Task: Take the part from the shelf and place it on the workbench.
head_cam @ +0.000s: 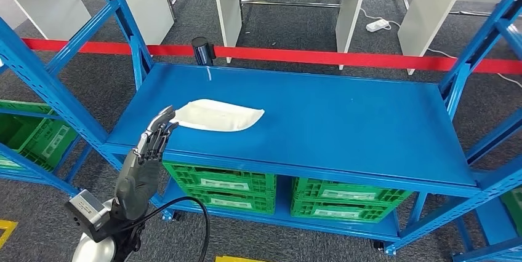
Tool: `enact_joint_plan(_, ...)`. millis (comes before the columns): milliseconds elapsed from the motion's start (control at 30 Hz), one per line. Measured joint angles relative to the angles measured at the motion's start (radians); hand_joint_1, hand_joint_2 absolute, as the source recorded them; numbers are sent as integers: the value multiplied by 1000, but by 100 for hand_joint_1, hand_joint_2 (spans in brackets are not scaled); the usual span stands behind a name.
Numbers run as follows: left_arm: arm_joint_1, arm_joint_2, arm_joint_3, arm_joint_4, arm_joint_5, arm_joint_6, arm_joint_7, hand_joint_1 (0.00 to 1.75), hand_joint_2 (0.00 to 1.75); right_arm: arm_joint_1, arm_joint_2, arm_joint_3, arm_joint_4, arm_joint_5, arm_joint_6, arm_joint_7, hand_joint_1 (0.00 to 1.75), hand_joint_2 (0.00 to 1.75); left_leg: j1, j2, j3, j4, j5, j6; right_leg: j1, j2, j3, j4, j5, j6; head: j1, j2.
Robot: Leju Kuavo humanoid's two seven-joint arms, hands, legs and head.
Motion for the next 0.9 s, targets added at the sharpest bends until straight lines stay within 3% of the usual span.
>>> enact_joint_plan(67,0,1,0,2,-1,-1,4,0,0,-1,1,0,0,0,0,-1,0,0,-3,6,9,-78,56,8,2,1,9,1,-16,12,-2,0)
enact_joint_plan(167,-1,2,0,4,-4,-2,11,0,0,-2,1,0,1,0,0,-3,0,0,-4,4,15,-89,57,25,3,-1,18,-5,-33,32,-2,0)
enact_joint_plan(233,-2,4,0,5,-8,-1,14,0,0,-4,1,-1,0,0,0,-5,0,0,-1,3,28,-97,53,38,2,-2,6,31,-51,42,0,0)
enact_joint_plan(267,-3,4,0,5,-11,-1,15,0,0,-4,1,-1,0,0,0,-5,0,0,0,4,35,-100,48,44,1,-1,-22,80,-69,45,2,0)
enact_joint_plan(333,-4,5,0,11,-15,1,19,0,0,-3,1,-1,0,0,1,-6,0,0,-1,4,46,-100,36,52,2,-1,-109,203,-100,49,5,0)
enact_joint_plan(367,-3,7,0,18,-18,3,20,0,0,-2,1,-1,1,0,2,-6,0,0,-2,3,52,-100,30,53,2,-1,-148,244,-97,49,6,0)
enact_joint_plan(400,-3,8,0,26,-20,4,22,0,0,0,1,-1,1,0,3,-5,0,0,-3,1,60,-100,23,52,1,-1,-171,251,-74,49,7,0)
enact_joint_plan(433,-2,11,0,34,-22,6,24,0,0,2,1,-1,1,0,4,-5,0,0,-3,-2,70,-100,16,51,1,-1,-176,224,-35,48,8,0)
enact_joint_plan(500,0,14,2,46,-27,9,26,0,0,3,-2,-1,1,0,3,-5,0,0,-3,-5,87,-100,3,45,2,-1,-152,121,46,42,9,0)
enact_joint_plan(533,1,16,3,51,-30,11,27,0,0,2,-3,-1,1,0,3,-5,0,0,-4,-6,92,-99,-4,40,4,-1,-136,73,70,37,10,0)
enact_joint_plan(600,2,18,4,60,-38,15,30,0,0,-1,-6,-1,2,0,3,-5,0,0,-8,-6,96,-99,-13,34,6,0,-119,22,85,27,10,0)
enact_joint_plan(733,2,22,5,73,-56,21,31,0,0,-1,-7,-1,2,0,2,-4,0,0,-11,-5,106,-108,-16,42,7,1,-114,15,83,18,7,0)
enact_joint_plan(867,2,23,5,82,-109,42,24,0,175,-1,-8,-1,3,0,3,-4,0,0,-12,-5,118,-119,-17,32,7,2,-109,15,76,9,7,0)
enact_joint_plan(900,2,23,6,84,-134,53,23,0,175,-1,-8,-1,3,-1,3,-5,0,0,-12,-5,120,-120,-17,30,7,2,-107,15,75,8,7,0)
